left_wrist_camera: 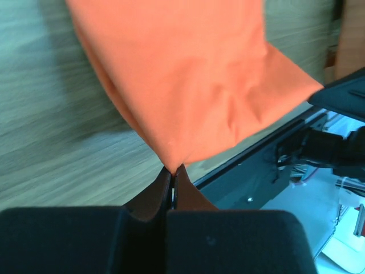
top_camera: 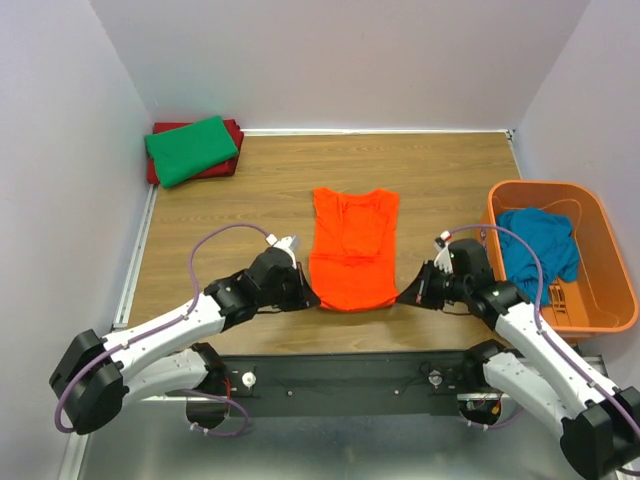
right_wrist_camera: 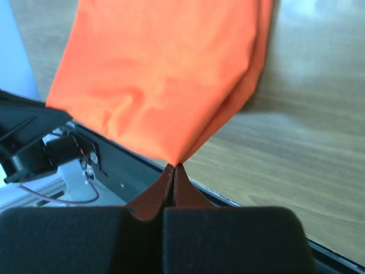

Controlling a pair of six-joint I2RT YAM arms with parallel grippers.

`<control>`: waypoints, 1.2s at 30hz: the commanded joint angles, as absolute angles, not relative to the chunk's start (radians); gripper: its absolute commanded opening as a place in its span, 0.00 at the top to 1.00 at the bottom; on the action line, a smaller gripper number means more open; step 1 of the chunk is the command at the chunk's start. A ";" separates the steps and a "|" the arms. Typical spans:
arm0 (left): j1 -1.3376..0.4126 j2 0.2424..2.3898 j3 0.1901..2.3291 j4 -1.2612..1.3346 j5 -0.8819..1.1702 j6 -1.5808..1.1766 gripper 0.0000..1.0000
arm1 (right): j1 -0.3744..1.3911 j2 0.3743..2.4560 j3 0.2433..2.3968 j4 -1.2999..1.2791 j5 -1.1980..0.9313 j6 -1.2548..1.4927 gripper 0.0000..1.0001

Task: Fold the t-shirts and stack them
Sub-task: Grab one side of the 2/3 rectangular tshirt with both arms, then fold the long partially folded tshirt into a neat square

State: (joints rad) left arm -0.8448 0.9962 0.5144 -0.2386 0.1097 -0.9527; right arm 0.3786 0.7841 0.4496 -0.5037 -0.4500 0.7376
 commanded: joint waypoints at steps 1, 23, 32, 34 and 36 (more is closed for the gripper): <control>-0.830 1.015 0.616 -0.308 0.115 -0.913 1.00 | 0.380 0.846 0.558 -0.575 -0.362 0.677 0.99; -0.459 1.607 1.235 -0.150 0.394 -0.768 1.00 | 0.350 1.552 1.250 -0.405 -0.021 0.552 0.99; -0.359 1.914 1.462 -0.075 0.485 -0.791 1.00 | 0.250 1.825 1.469 -0.333 -0.067 0.546 0.99; -0.342 1.988 1.529 -0.046 0.509 -0.785 1.00 | 0.235 1.900 1.502 -0.311 -0.083 0.542 0.99; -0.318 2.049 1.569 -0.054 0.509 -0.796 1.00 | 0.226 1.986 1.573 -0.301 -0.112 0.531 0.99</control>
State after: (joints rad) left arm -0.3546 1.9774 1.4982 -0.0887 0.4492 -0.7868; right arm 0.2401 1.8820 1.4796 -0.3557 -0.0780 0.5552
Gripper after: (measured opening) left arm 0.011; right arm 0.009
